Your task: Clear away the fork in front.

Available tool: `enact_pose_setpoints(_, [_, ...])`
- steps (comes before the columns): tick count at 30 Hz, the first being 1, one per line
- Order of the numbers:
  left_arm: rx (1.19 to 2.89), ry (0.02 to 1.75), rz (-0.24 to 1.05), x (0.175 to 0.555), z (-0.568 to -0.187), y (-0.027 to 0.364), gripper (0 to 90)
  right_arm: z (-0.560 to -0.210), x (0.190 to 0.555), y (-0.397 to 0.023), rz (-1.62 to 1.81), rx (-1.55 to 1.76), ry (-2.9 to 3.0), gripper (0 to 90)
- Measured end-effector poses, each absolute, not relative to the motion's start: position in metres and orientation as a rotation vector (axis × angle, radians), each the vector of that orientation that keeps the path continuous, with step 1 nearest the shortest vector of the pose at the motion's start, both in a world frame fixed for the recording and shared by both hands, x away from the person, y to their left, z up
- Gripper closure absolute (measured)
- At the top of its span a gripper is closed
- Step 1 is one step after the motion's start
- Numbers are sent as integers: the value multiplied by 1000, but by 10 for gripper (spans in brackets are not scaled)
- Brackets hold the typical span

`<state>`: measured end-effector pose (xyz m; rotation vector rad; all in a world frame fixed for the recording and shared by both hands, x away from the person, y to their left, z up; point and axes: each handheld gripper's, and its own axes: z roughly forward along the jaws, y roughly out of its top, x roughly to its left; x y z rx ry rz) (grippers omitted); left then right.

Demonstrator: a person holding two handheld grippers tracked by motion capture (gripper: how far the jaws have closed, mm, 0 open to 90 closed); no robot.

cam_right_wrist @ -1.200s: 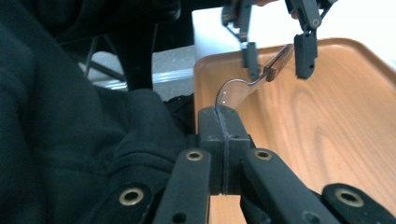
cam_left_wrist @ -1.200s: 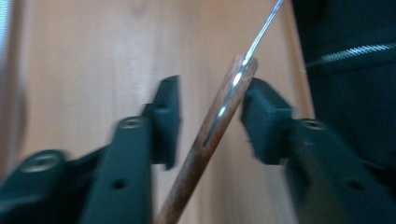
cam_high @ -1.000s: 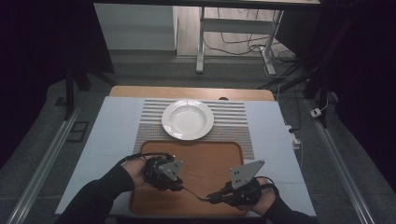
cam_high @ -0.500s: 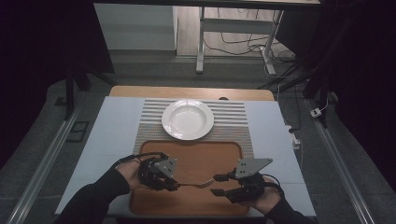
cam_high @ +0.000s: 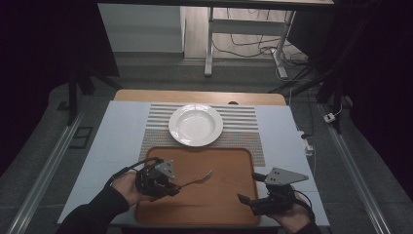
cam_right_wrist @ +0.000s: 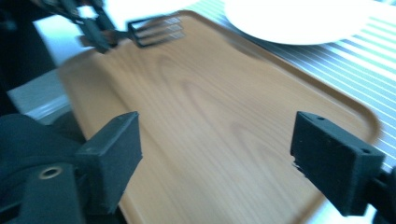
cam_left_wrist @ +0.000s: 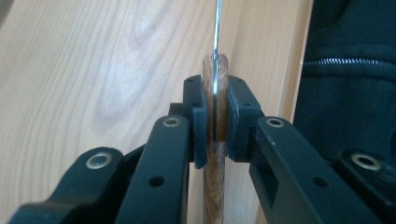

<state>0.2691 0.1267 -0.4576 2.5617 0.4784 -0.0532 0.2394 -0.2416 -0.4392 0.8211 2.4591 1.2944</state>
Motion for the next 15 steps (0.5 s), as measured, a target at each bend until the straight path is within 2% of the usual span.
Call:
enact_pose_setpoints(6, [2511, 681, -53, 264, -461, 135, 798, -442, 233, -256, 1223, 947, 2408, 31])
enact_pose_setpoints(15, [2405, 1008, -56, 257, -471, 149, 798, -444, 226, -271, 1168, 1018, 2350, 0])
